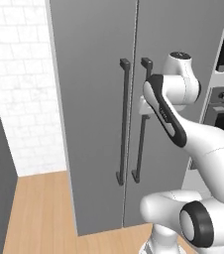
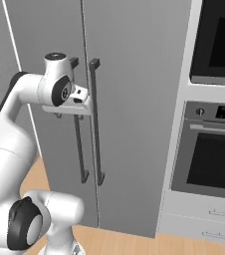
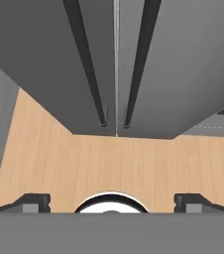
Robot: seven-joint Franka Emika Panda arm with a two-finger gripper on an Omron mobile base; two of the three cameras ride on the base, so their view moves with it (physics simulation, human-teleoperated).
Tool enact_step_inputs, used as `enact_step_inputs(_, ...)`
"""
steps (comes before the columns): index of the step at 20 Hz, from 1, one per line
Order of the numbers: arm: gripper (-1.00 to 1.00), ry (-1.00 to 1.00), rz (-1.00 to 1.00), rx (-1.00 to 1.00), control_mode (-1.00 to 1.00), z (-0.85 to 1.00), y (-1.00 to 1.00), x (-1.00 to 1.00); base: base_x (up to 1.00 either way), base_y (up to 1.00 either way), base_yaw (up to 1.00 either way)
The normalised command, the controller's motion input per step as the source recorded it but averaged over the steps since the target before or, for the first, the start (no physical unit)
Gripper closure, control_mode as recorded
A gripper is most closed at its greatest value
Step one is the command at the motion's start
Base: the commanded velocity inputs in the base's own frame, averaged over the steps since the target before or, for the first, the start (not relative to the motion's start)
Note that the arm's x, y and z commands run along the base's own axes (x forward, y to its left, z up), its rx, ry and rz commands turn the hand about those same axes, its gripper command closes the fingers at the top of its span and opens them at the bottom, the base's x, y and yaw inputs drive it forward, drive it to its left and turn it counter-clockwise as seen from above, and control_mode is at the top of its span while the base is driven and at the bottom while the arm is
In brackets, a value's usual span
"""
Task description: Take the strawberry from the fridge and place it on top of the pancake, located on the dining counter.
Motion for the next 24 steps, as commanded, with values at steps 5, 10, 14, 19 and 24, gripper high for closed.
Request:
enact_step_inputs(5,-1.00,0.00,0.00,0.00,1.00,0.00,0.00,0.00,-0.51,0.00,0.00)
enact_step_inputs(10,-1.00,0.00,0.00,0.00,1.00,0.00,0.00,0.00,-0.35,0.00,0.00)
enact_step_inputs(14,-1.00,-0.18,0.00,-0.03,-1.00,0.00,0.00,0.00,0.00,0.00,0.00)
enact_step_inputs(19,-1.00,-0.36,0.00,-0.08,-1.00,0.00,0.00,0.09,0.00,0.00,0.00)
enact_step_inputs(24,-1.00,-0.08,0.00,0.00,-1.00,0.02,-0.06,0.22,0.00,0.00,0.00)
